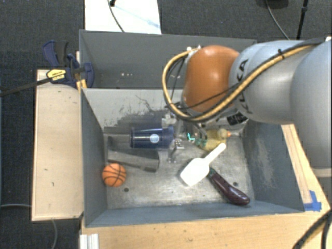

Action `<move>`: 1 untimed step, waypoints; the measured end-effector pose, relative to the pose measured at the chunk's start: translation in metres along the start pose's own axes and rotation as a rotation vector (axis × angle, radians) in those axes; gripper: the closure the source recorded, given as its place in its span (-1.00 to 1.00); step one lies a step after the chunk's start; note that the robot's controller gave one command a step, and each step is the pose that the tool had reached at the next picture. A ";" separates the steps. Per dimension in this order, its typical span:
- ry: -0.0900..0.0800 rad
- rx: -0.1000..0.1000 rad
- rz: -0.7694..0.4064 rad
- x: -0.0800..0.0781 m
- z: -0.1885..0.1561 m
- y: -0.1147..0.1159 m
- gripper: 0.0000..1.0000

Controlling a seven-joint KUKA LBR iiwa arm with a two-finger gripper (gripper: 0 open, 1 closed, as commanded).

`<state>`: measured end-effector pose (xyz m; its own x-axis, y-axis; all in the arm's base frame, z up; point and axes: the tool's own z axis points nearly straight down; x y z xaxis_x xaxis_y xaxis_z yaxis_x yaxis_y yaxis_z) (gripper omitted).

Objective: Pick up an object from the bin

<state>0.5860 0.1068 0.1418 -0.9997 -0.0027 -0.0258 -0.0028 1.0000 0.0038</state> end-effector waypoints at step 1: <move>-0.003 -0.001 0.001 -0.001 -0.002 0.000 -1.00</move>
Offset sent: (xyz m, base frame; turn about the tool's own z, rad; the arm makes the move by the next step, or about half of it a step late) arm 0.0033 0.0153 -0.0696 0.1076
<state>0.5868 0.1069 0.1440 -0.9996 -0.0014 -0.0291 -0.0016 1.0000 0.0047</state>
